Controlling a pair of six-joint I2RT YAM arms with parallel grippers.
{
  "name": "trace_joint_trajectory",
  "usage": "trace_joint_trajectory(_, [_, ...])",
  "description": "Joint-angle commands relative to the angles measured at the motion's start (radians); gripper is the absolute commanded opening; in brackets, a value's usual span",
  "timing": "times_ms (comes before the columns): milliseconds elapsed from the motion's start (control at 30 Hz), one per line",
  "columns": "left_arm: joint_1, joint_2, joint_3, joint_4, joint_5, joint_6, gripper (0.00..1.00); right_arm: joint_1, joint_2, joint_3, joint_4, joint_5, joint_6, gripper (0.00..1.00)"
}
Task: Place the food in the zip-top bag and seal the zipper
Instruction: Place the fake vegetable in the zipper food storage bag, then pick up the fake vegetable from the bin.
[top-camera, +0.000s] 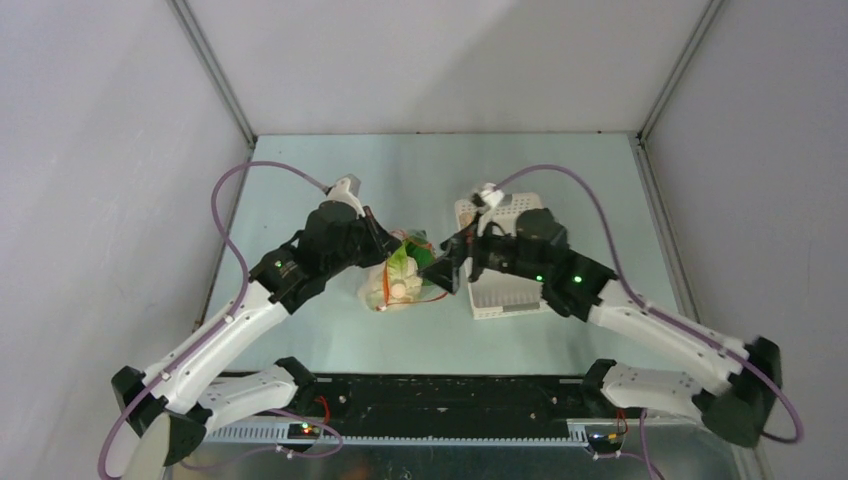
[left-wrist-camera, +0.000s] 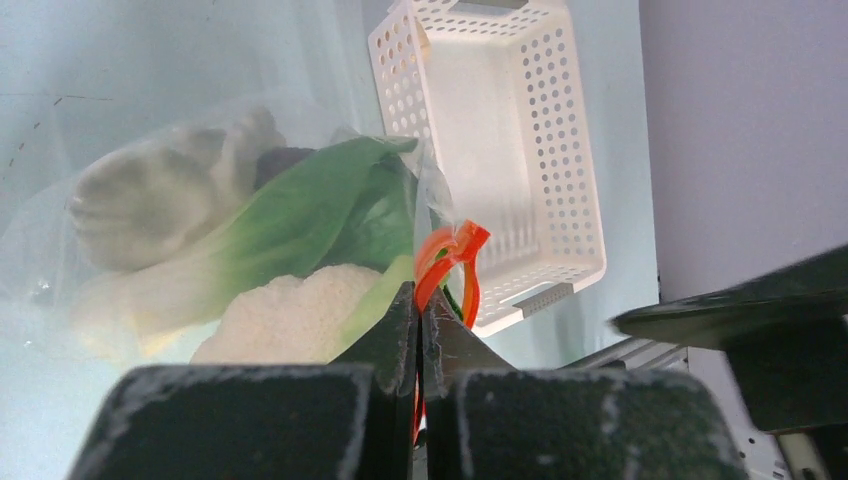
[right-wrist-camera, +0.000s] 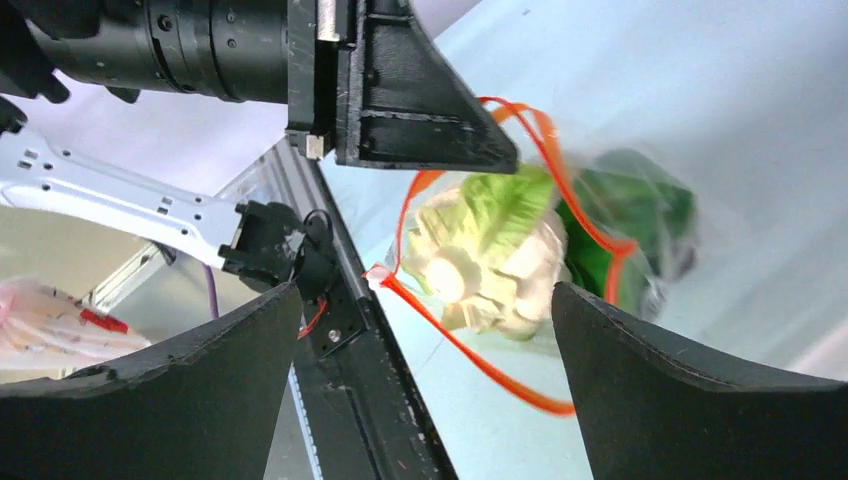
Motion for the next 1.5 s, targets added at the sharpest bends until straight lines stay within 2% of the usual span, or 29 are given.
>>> trace_joint_trajectory(0, [0.017,-0.005,0.052,0.048,-0.006,0.023,0.00,-0.087,-0.176,-0.083,-0.073,0.006,0.014,0.99])
trace_joint_trajectory(133, [0.026,-0.008,0.045,0.048,-0.004,0.032,0.00,-0.178,-0.304,-0.135,-0.180,0.186,0.100,0.99])
trace_joint_trajectory(267, [0.045,0.001,0.057,0.035,-0.006,0.050,0.00,-0.336,-0.314,-0.115,-0.354,0.097,0.138,1.00])
trace_joint_trajectory(367, [0.064,0.017,0.075,0.032,-0.002,0.068,0.00,-0.453,-0.249,-0.081,-0.478,0.036,0.143,1.00])
trace_joint_trajectory(500, [0.081,0.043,0.087,0.053,0.016,0.103,0.00,-0.504,-0.168,-0.042,-0.547,0.109,0.124,0.99])
trace_joint_trajectory(633, [0.094,0.080,0.101,0.082,0.068,0.127,0.00,-0.536,-0.065,-0.014,-0.458,0.180,0.138,1.00])
trace_joint_trajectory(700, [0.097,0.096,0.108,0.085,0.076,0.134,0.00,-0.544,-0.003,-0.011,-0.332,0.198,0.166,0.98])
trace_joint_trajectory(900, [0.102,0.098,0.099,0.093,0.065,0.138,0.00,-0.547,0.239,0.047,-0.103,0.158,0.207,0.95])
trace_joint_trajectory(967, [0.104,0.098,0.097,0.091,0.058,0.141,0.00,-0.544,0.326,0.095,-0.074,0.142,0.201,0.91])
trace_joint_trajectory(1133, [0.114,0.114,0.102,0.073,0.054,0.145,0.00,-0.535,0.504,0.176,-0.003,0.229,0.201,0.87])
trace_joint_trajectory(1167, [0.115,0.119,0.102,0.072,0.053,0.144,0.00,-0.532,0.541,0.183,0.021,0.235,0.202,0.84])
trace_joint_trajectory(1300, [0.118,0.120,0.099,0.068,0.056,0.134,0.00,-0.522,0.629,0.229,0.044,0.244,0.194,0.74])
trace_joint_trajectory(1467, [0.117,0.113,0.091,0.060,0.040,0.132,0.00,-0.511,0.686,0.238,0.069,0.243,0.195,0.68])
